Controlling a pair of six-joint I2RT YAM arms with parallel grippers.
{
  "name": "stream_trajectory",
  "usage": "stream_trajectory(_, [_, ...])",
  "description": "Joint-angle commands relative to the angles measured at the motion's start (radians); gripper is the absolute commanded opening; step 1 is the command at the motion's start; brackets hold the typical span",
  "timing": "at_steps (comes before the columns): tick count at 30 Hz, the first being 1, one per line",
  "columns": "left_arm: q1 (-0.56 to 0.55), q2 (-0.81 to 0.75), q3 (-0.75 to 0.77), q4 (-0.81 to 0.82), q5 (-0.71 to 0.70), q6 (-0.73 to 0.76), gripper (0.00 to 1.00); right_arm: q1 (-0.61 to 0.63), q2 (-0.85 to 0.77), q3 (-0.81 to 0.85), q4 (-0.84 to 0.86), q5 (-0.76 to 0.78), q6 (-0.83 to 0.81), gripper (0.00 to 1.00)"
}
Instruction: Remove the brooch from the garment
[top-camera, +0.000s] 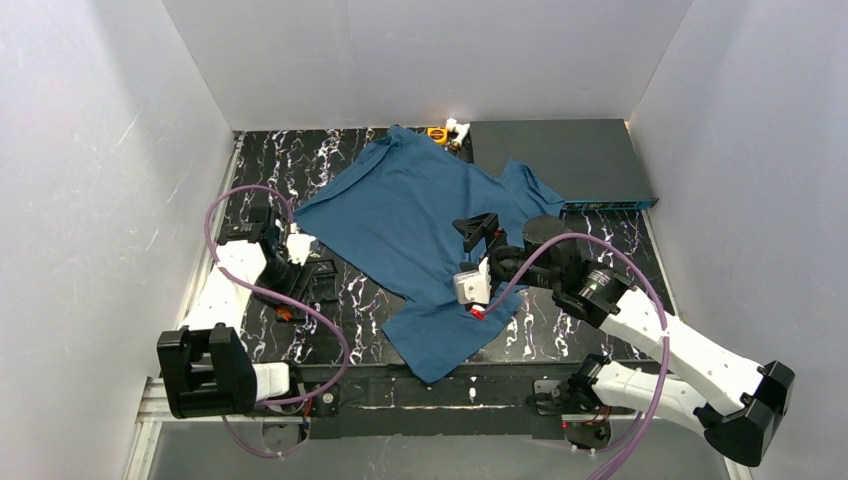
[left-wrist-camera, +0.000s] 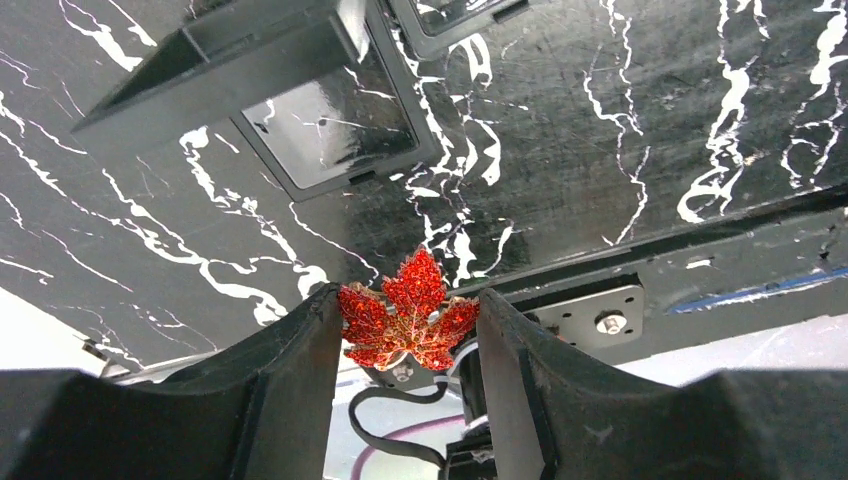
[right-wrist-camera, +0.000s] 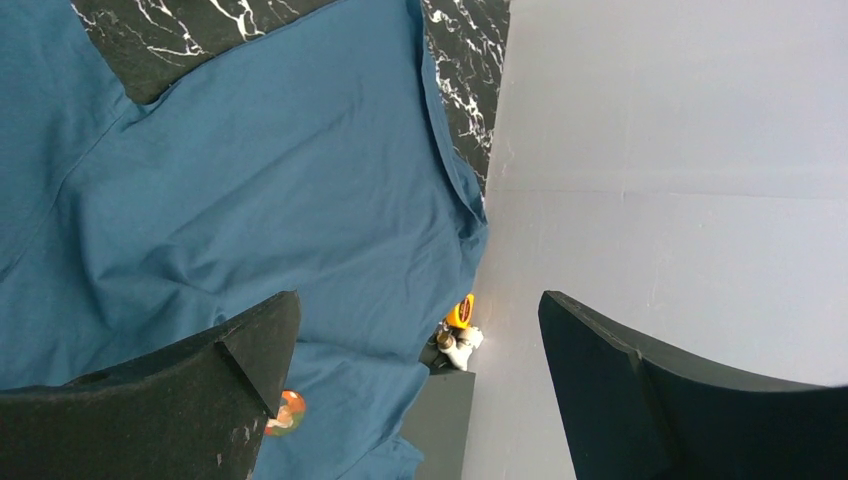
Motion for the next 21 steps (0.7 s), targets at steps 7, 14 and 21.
stream_trajectory(7, [0.020, 0.040, -0.073, 0.194, -0.023, 0.055, 0.37, 0.004, -0.007, 0.049, -0.017, 0.039, 0.023, 0.98])
stream_trajectory(14, [0.039, 0.075, -0.102, 0.264, -0.002, 0.048, 0.39, 0.004, -0.007, 0.059, -0.036, 0.053, 0.023, 0.98])
stream_trajectory(21, [0.050, 0.103, -0.130, 0.304, 0.014, 0.036, 0.42, 0.004, -0.005, 0.063, -0.044, 0.058, 0.024, 0.98])
